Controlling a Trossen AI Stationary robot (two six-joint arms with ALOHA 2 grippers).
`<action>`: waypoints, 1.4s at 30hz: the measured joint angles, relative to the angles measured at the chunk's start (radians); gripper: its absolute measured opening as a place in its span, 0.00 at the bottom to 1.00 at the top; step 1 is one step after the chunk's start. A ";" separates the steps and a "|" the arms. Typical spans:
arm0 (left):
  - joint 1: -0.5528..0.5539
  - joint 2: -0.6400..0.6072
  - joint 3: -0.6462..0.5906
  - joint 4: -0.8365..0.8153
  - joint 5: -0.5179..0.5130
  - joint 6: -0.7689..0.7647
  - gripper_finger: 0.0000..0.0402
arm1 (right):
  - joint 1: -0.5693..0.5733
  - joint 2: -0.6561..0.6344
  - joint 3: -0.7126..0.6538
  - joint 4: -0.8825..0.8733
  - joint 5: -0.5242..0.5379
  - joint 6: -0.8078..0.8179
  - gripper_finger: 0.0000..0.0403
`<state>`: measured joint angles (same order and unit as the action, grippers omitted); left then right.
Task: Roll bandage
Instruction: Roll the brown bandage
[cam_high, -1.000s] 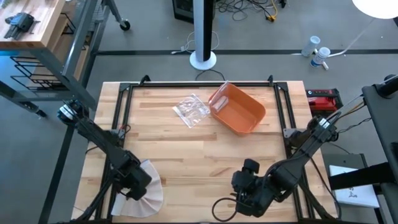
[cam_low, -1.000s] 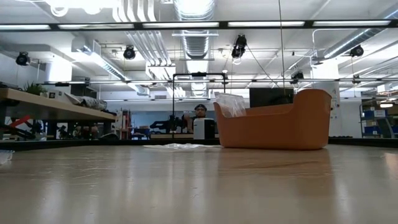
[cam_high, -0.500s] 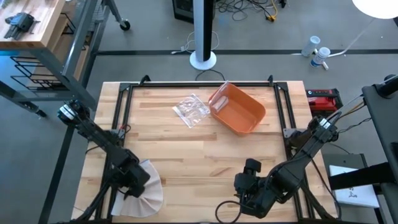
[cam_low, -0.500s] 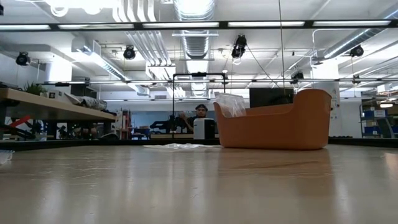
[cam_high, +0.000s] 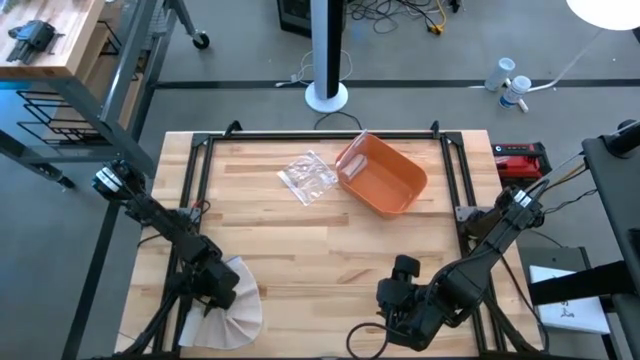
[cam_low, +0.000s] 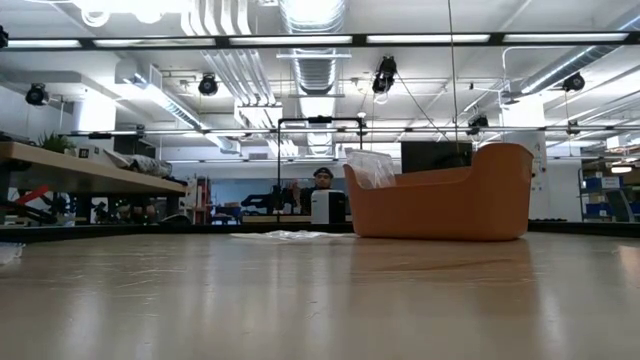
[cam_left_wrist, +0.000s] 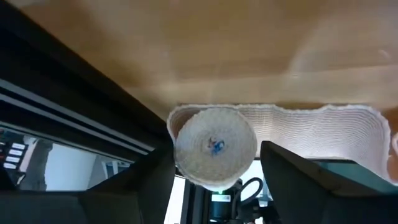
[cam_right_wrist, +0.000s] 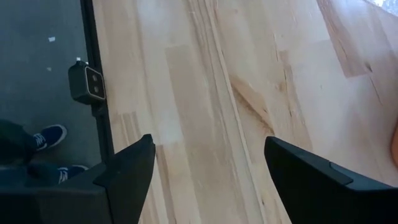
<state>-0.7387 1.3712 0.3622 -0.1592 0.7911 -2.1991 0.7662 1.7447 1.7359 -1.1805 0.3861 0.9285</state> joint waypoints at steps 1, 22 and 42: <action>0.000 0.005 0.000 -0.001 -0.001 0.005 0.56 | 0.000 0.000 0.000 0.000 0.002 0.000 0.73; 0.073 0.177 0.232 -0.338 -0.147 0.444 0.17 | -0.001 -0.018 0.043 -0.091 0.010 0.027 0.69; 0.432 0.302 0.493 -0.629 -0.493 0.862 0.16 | -0.311 0.021 -0.167 0.647 -0.079 -0.666 0.63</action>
<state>-0.3065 1.6732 0.8555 -0.7879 0.2982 -1.3370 0.4553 1.7656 1.5686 -0.5331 0.3074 0.2623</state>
